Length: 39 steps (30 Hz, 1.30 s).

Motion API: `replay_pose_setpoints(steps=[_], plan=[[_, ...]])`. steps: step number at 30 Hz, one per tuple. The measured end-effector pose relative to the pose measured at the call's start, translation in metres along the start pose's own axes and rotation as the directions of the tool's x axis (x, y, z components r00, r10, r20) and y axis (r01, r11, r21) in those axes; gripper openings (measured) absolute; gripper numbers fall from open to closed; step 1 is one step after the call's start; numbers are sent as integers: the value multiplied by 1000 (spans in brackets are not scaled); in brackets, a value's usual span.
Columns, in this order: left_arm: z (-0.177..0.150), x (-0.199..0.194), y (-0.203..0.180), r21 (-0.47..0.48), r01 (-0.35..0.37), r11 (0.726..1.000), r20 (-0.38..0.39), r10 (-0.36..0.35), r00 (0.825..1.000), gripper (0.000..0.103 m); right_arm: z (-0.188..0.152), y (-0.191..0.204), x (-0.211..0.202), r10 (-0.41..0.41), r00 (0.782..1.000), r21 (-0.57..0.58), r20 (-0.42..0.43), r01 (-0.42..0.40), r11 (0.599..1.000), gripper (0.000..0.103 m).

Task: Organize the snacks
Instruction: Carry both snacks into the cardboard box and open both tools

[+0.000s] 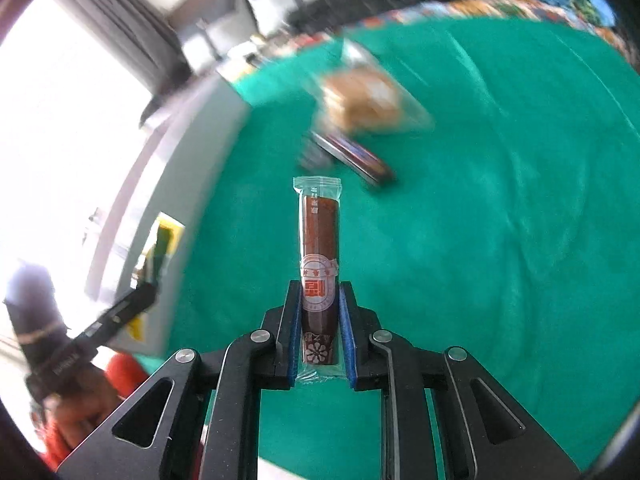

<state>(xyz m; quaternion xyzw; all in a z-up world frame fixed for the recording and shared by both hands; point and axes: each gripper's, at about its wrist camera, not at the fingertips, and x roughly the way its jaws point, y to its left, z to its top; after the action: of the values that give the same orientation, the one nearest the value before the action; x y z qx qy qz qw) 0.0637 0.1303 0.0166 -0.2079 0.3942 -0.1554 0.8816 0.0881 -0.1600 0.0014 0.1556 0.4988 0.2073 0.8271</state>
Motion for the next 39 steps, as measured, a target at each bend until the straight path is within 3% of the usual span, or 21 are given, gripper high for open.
replay_pose_setpoints(steps=[3, 5, 6, 8, 10, 11, 12, 13, 16, 19, 21, 23, 26, 28, 29, 32, 36, 39], plan=[[33, -39, 32, -61, -60, 996, 88, 65, 994, 53, 25, 61, -6, 96, 995, -68, 41, -94, 993, 18], [50, -60, 61, -93, -150, 984, 116, 160, 980, 55, 44, 112, -2, 180, 983, -130, 44, -173, 976, 18], [56, -68, 76, -107, -205, 973, 117, 217, 969, 55, 50, 136, 2, 215, 976, -156, 39, -206, 966, 18], [66, -80, 110, -139, -337, 931, 95, 351, 931, 74, 60, 180, 11, 283, 959, -190, 16, -275, 943, 20], [68, -90, 138, -161, -443, 882, 56, 457, 888, 78, 66, 224, 22, 348, 937, -216, -7, -341, 915, 36], [66, -95, 150, -170, -487, 856, 36, 500, 865, 78, 69, 235, 26, 353, 936, -230, -15, -346, 909, 67], [60, -102, 159, -183, -516, 837, 21, 528, 849, 78, 67, 247, 27, 344, 939, -255, -11, -335, 907, 76], [54, -109, 163, -198, -520, 831, 23, 535, 845, 78, 63, 253, 27, 326, 945, -287, 16, -308, 907, 75], [29, -121, 159, -225, -488, 843, 38, 508, 861, 78, 39, 241, 31, 261, 964, -383, 45, -225, 896, 75], [8, -117, 129, -201, -393, 897, 58, 412, 910, 79, 2, 183, 48, 39, 994, -512, 104, 20, 859, 75], [-4, -108, 91, -141, -298, 944, 69, 310, 948, 81, -28, 123, 64, -136, 981, -572, 139, 192, 798, 75], [-11, -87, 46, -40, -208, 977, 51, 210, 976, 91, -52, 58, 69, -284, 948, -580, 141, 311, 752, 75], [-22, -38, -22, 119, -61, 991, -43, 67, 997, 103, -62, -14, 62, -399, 906, -502, 143, 414, 760, 75], [-32, 5, -54, 190, 22, 982, -141, 5, 990, 103, -60, -46, 50, -426, 892, -417, 155, 450, 790, 75], [-39, 30, -66, 219, 30, 975, -188, 12, 982, 103, -55, -63, 43, -436, 885, -358, 160, 464, 810, 75], [-52, 97, -74, 270, -43, 962, -260, 116, 959, 102, -39, -87, 35, -470, 867, -244, 167, 498, 832, 75], [-50, 154, -64, 288, -185, 940, -225, 254, 941, 101, -18, -113, 32, -510, 839, -129, 191, 537, 834, 75], [-40, 176, -64, 310, -247, 918, -172, 310, 935, 101, -12, -131, 36, -529, 829, -66, 183, 547, 834, 77]])
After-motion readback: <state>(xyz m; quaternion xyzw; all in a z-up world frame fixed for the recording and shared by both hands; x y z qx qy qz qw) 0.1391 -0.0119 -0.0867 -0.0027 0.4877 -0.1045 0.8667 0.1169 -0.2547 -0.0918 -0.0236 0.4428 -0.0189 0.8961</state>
